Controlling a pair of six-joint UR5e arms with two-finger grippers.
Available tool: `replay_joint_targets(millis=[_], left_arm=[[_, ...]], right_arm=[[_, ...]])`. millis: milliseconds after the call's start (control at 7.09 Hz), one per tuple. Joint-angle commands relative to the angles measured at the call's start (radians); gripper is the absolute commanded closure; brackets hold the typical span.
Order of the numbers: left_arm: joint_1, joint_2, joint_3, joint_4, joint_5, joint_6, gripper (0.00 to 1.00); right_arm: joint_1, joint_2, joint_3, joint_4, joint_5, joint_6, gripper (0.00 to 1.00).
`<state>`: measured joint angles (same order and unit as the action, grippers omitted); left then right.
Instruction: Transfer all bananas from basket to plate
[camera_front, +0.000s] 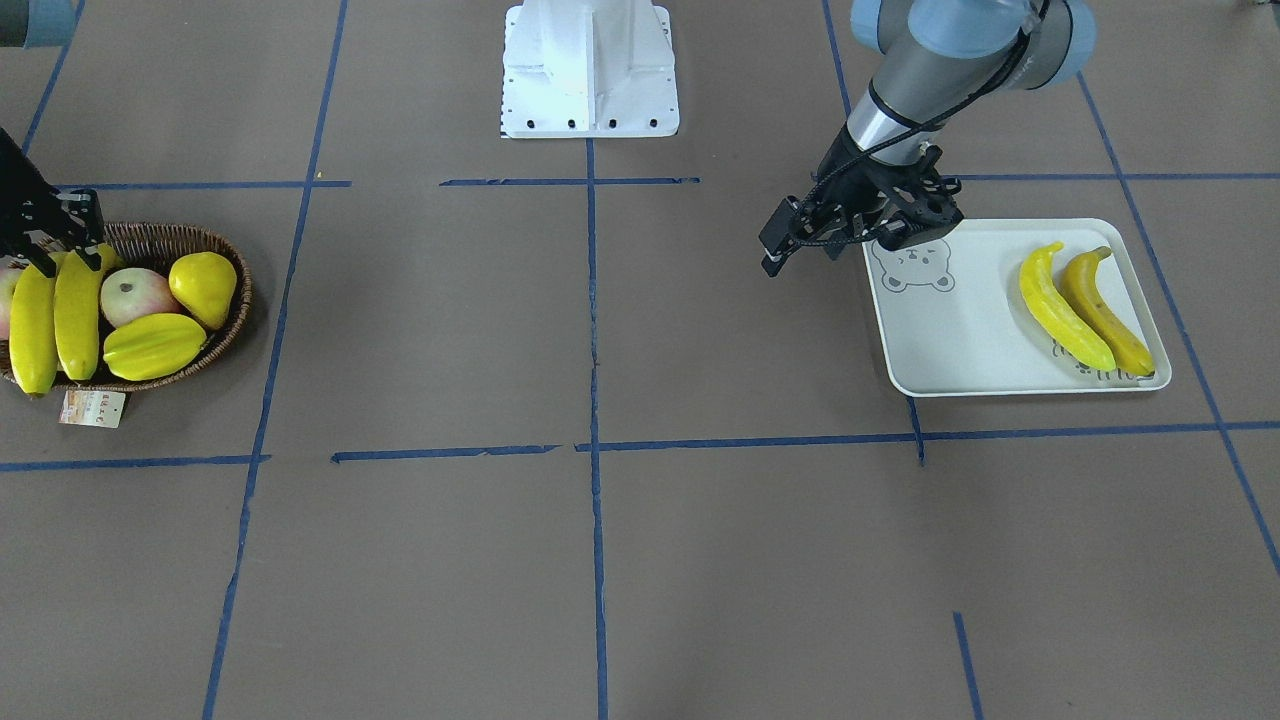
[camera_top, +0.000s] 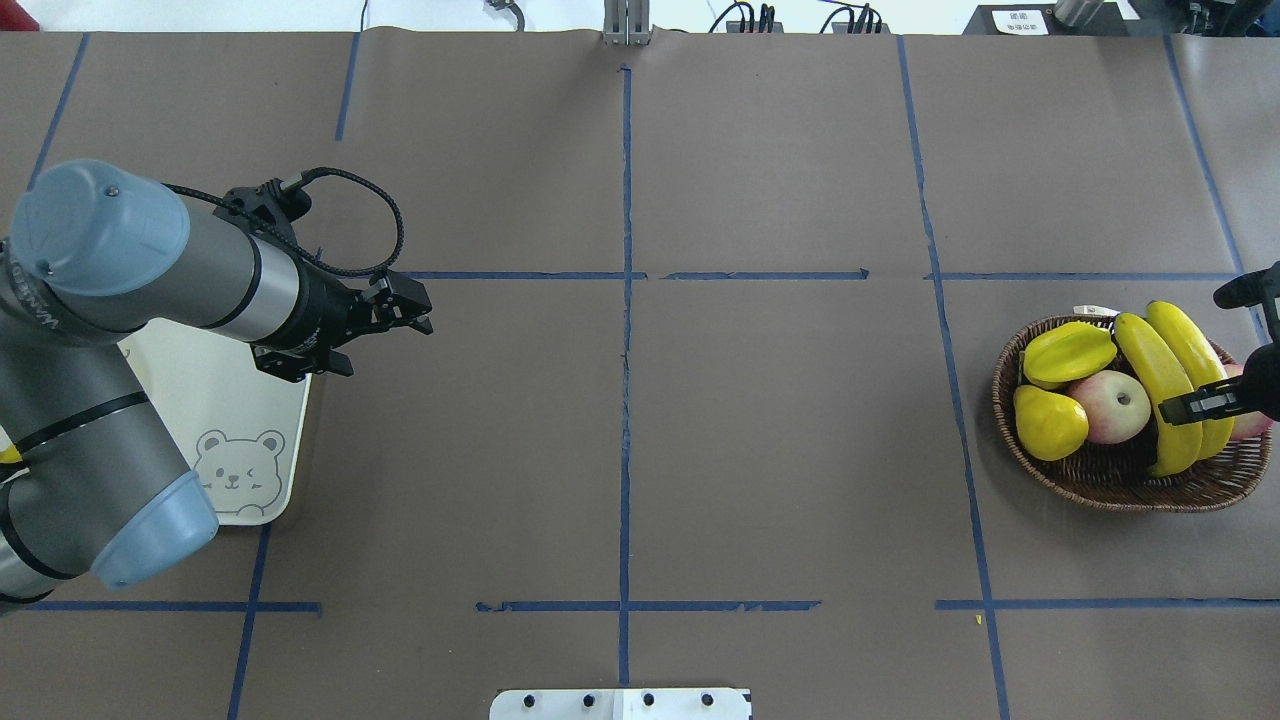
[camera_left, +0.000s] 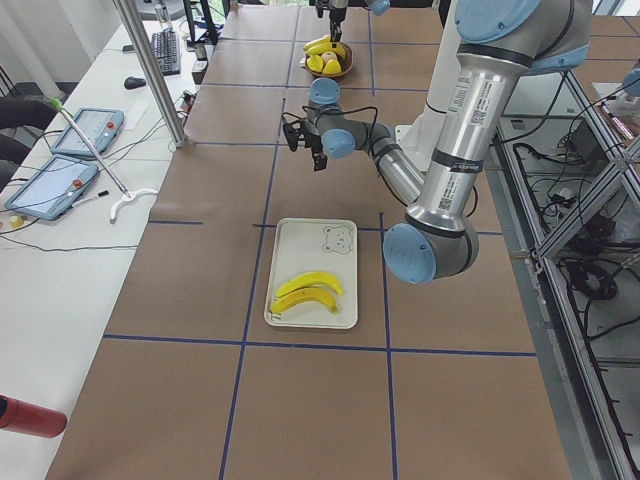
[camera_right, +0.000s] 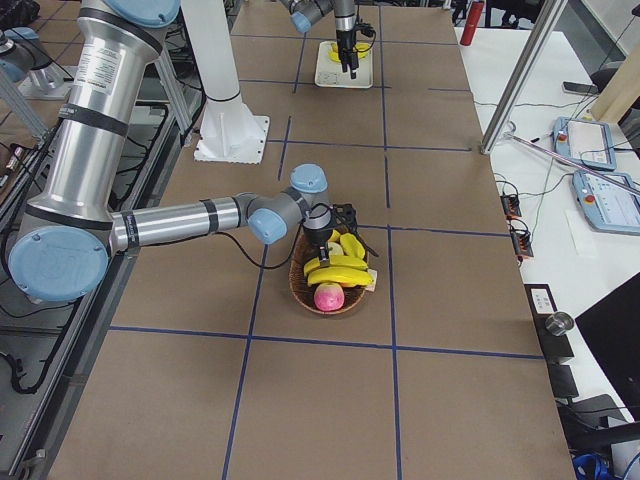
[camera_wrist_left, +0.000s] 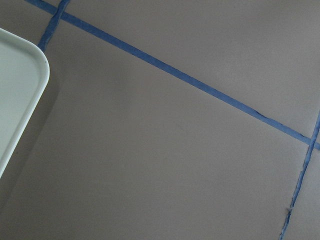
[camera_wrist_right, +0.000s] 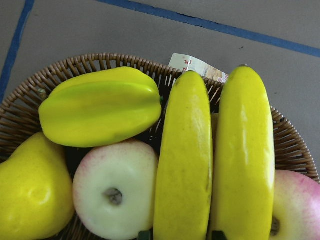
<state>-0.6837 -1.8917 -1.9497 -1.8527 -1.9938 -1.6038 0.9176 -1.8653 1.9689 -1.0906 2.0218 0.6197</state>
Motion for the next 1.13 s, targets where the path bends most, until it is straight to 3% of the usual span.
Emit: replay_joint_targets(millis=[0, 988], left_arm=[[0.012, -0.012, 0.002, 0.001, 0.001, -0.016, 0.0], [0.013, -0.013, 0.0, 0.001, 0.003, -0.018, 0.0]], right_arm=[[-0.003, 0.0, -0.001, 0.0, 0.0, 0.002, 0.48], [-0.029, 0.006, -0.008, 0.0, -0.008, 0.009, 0.43]])
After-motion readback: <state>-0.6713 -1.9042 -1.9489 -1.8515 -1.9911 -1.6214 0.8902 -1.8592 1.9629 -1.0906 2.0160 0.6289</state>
